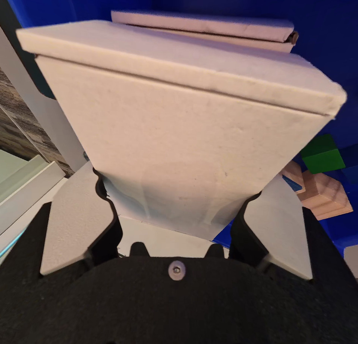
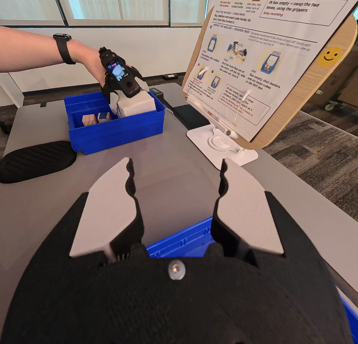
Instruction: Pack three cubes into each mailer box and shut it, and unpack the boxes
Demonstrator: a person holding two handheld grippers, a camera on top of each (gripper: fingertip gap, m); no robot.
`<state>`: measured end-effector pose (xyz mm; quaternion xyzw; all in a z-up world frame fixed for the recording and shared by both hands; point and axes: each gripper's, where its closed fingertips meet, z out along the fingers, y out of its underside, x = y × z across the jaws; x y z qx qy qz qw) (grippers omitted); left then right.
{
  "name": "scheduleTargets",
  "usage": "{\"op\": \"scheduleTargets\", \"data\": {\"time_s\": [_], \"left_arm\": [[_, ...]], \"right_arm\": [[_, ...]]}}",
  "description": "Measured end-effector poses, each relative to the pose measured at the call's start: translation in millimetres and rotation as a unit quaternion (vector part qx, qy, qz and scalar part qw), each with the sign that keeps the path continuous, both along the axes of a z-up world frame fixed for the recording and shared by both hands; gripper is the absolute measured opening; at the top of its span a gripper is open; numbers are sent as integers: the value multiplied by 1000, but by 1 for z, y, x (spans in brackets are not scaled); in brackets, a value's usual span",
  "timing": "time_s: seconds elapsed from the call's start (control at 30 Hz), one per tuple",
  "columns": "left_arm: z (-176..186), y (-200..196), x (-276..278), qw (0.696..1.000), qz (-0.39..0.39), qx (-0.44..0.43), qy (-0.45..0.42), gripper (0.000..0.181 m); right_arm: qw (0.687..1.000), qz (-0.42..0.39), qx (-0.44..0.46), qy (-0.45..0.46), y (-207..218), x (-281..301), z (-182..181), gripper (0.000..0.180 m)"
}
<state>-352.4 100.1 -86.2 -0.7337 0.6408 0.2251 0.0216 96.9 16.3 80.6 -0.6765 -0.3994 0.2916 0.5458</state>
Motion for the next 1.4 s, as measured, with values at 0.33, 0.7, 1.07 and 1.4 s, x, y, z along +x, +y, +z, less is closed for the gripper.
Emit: {"op": "scheduleTargets", "data": {"time_s": [0.33, 0.7, 1.07, 1.4], "left_arm": [[14, 2, 2, 1000, 1, 10, -1, 142], [37, 5, 7, 1000, -3, 30, -1, 141], [58, 3, 7, 999, -6, 47, 11, 141], [81, 0, 13, 997, -10, 61, 37, 140]], "right_arm": [[1000, 1, -7, -8, 2, -2, -5, 86], [1000, 2, -11, -14, 1, -1, -8, 86], [1000, 2, -12, -10, 1, 1, -8, 86], [1000, 3, -13, -10, 0, 2, -8, 86]]}}
